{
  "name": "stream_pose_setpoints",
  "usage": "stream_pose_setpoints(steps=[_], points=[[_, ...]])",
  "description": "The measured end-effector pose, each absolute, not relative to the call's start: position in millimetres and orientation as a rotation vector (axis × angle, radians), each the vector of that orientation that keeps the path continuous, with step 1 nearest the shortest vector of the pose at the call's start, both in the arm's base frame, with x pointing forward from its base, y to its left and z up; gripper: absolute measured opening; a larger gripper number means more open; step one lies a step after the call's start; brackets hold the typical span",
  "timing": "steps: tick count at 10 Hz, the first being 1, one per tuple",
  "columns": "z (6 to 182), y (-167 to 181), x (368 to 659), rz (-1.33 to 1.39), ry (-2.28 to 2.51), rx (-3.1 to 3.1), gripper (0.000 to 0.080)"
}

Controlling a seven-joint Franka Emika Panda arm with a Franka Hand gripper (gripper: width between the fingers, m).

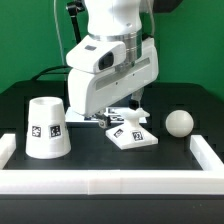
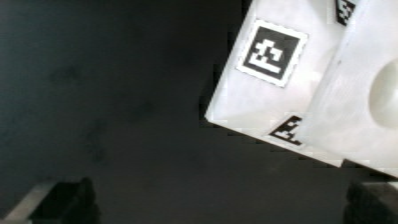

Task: Assemble lamp

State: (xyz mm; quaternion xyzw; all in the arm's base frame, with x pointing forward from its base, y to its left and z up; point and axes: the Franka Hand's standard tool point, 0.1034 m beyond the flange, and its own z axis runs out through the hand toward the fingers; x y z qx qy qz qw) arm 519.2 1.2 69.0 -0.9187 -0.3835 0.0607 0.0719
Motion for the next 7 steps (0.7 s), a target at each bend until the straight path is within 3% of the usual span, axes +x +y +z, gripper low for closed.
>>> stream_pose_setpoints(steps=[7], points=[[68.5, 1.1, 518.3, 0.184, -1.151, -2.762, 0.0700]])
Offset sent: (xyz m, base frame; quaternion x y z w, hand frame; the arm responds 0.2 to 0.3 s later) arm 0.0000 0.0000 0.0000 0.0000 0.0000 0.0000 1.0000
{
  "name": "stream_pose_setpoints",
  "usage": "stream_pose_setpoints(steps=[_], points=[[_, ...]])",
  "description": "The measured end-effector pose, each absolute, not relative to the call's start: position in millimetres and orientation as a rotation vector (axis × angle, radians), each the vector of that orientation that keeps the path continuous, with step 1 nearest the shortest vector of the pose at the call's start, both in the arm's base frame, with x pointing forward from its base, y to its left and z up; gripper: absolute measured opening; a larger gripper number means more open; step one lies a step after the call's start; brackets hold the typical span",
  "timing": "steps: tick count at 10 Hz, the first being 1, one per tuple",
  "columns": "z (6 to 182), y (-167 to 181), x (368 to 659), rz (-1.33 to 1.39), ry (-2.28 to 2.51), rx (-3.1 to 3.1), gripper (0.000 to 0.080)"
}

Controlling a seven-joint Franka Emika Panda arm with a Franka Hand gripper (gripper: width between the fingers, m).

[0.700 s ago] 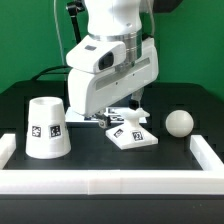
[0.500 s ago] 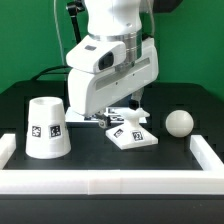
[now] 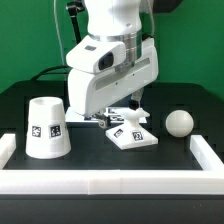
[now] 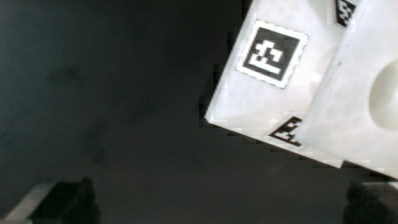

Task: Assemble lamp

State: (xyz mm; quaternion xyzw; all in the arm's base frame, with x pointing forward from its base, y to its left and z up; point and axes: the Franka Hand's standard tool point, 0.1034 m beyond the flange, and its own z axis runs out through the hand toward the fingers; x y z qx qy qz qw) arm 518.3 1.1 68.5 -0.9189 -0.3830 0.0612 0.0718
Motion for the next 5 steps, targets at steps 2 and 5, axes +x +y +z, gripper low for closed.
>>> stream_pose_setpoints(steps=[2, 5], points=[[76.0, 4, 504, 0.141, -1.018, -2.851, 0.0700], [79.4, 6, 487, 0.034, -0.939, -2.927, 0.0700]])
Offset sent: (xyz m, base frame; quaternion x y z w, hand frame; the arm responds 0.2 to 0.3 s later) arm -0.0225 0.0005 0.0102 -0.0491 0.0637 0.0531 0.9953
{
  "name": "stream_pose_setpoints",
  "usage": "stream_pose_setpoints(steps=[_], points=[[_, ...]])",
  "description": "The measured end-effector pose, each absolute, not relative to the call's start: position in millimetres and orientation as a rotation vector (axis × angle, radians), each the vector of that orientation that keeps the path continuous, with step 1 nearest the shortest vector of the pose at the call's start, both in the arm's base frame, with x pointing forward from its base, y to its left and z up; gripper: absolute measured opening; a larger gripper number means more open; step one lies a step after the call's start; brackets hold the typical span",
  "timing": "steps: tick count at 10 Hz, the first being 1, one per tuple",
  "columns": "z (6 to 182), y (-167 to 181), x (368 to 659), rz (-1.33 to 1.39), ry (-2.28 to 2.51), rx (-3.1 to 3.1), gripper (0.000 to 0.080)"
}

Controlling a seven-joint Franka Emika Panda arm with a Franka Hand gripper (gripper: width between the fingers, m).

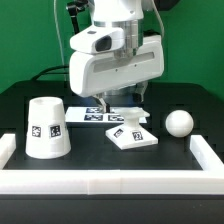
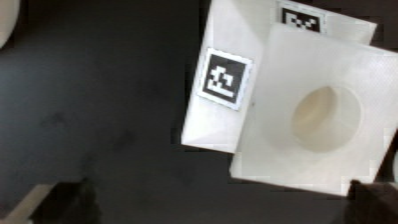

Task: Assemble lamp

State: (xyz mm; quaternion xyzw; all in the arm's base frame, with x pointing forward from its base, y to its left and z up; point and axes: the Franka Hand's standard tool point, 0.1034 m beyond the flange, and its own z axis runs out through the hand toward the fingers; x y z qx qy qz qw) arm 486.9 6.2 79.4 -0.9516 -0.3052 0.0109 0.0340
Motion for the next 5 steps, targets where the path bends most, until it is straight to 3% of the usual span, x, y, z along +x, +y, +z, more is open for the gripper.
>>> stream_pose_setpoints(steps=[5], points=[[81.8, 11.4, 488.6, -0.040, -0.828, -2.985, 0.0700]])
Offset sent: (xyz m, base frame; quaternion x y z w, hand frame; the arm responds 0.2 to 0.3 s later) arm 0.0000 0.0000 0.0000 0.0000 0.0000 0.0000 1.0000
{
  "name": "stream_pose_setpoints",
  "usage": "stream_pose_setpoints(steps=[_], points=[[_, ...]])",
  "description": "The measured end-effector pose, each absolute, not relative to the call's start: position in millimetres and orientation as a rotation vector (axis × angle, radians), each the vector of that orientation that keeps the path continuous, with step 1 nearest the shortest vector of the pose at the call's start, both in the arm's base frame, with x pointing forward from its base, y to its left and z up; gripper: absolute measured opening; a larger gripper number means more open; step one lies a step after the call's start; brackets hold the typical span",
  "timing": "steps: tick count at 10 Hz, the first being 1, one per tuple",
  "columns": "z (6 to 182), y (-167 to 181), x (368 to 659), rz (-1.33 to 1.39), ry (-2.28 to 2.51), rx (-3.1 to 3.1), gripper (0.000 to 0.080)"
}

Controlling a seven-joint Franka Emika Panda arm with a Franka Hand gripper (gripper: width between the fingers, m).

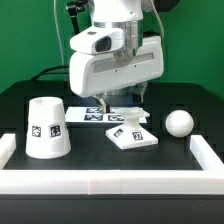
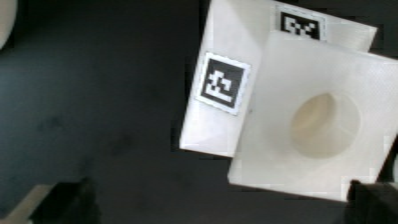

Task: Assemble lamp

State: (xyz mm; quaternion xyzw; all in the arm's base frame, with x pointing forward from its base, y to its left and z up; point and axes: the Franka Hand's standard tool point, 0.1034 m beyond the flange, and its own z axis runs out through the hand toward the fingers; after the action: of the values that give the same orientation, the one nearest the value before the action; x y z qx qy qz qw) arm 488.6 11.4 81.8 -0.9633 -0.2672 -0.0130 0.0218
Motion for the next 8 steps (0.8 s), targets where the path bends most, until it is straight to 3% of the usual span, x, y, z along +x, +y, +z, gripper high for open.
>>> stream_pose_setpoints(steps=[3, 8], points=[[79.7, 30, 475, -0.070, -0.678, -3.034, 0.0700], [68.5, 29, 467, -0.048, -0.685, -3.030, 0.0700]])
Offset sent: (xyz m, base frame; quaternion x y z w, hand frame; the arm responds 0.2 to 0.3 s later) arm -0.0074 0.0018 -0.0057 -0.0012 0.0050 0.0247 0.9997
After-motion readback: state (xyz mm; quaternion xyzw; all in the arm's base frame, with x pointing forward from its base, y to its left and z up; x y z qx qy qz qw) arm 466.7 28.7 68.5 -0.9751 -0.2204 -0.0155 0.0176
